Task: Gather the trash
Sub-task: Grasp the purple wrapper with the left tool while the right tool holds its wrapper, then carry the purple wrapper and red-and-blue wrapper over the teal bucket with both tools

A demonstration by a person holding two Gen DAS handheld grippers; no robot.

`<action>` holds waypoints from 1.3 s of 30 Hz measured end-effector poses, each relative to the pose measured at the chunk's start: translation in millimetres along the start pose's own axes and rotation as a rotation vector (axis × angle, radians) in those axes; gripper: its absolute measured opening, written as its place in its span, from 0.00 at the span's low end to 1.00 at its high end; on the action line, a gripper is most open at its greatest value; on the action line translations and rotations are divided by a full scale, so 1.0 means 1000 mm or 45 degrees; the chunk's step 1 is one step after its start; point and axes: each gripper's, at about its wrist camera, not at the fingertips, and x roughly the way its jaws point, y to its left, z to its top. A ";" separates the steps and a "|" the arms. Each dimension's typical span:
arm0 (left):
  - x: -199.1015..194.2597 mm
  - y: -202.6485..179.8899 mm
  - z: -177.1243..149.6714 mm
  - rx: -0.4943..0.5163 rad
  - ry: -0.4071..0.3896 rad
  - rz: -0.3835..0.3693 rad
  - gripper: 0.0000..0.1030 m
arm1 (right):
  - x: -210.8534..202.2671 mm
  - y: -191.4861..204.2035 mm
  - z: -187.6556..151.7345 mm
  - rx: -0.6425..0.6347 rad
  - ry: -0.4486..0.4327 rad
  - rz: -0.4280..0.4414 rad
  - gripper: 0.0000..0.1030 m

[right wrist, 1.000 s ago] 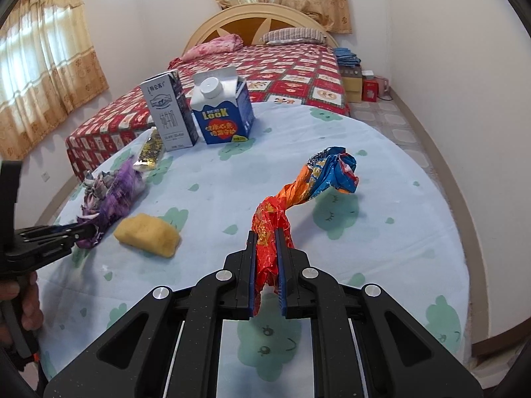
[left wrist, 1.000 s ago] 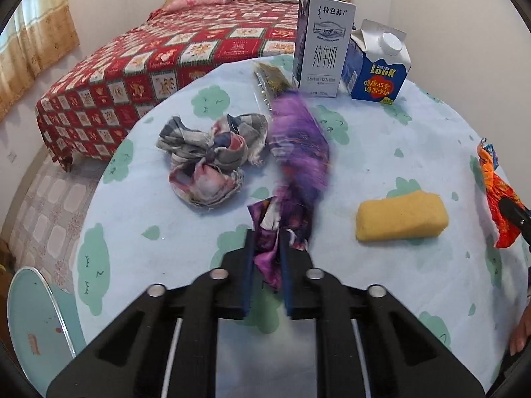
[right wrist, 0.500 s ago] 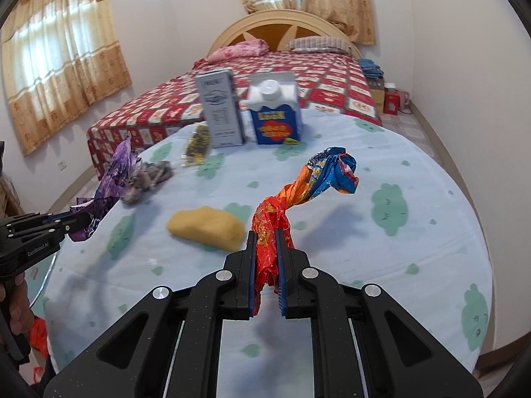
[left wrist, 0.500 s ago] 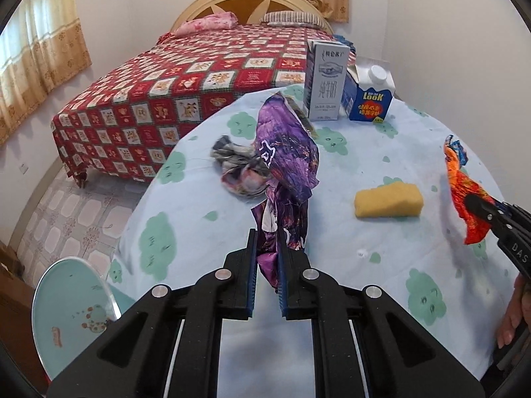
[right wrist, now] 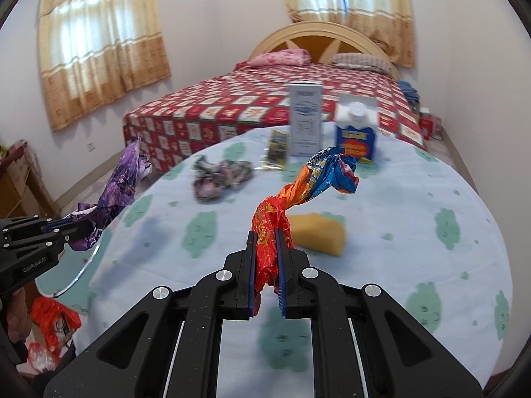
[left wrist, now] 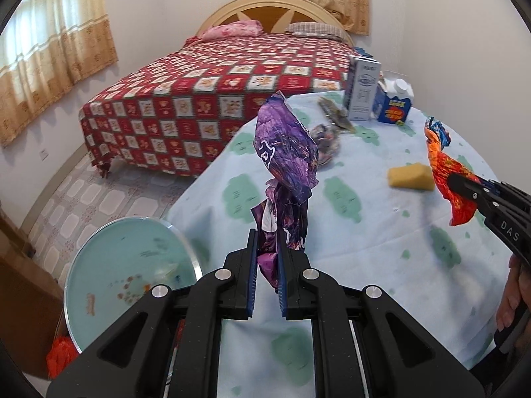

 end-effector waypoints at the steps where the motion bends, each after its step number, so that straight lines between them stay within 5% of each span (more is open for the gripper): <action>1: -0.002 0.005 -0.002 -0.006 -0.002 0.007 0.10 | 0.000 0.004 0.000 -0.007 0.001 0.004 0.11; 39: -0.045 0.120 -0.058 -0.187 0.004 0.209 0.10 | 0.018 0.143 -0.003 -0.311 0.019 0.223 0.11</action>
